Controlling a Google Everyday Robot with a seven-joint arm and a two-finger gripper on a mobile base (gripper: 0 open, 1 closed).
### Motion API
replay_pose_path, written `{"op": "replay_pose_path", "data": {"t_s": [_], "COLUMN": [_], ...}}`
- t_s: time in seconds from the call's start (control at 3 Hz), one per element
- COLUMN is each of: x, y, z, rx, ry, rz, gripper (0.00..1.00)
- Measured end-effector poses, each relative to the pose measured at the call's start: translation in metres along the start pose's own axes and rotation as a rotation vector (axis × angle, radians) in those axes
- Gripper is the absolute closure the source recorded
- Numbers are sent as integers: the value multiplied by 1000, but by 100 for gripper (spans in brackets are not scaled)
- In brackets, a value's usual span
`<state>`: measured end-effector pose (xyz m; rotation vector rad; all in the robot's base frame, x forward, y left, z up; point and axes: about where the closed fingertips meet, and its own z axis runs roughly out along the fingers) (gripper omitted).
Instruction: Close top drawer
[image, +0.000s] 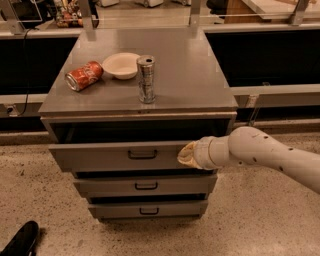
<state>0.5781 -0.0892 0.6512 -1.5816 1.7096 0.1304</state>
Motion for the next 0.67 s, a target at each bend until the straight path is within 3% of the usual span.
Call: {"op": "replay_pose_path", "data": {"t_s": [0.33,0.67], "x": [-5,-12], "y": [10,71], "z": [-10,-20], "rx": [36,14], "ry": [-8,-43], "rz": [29,62], "gripper": [100,100]}}
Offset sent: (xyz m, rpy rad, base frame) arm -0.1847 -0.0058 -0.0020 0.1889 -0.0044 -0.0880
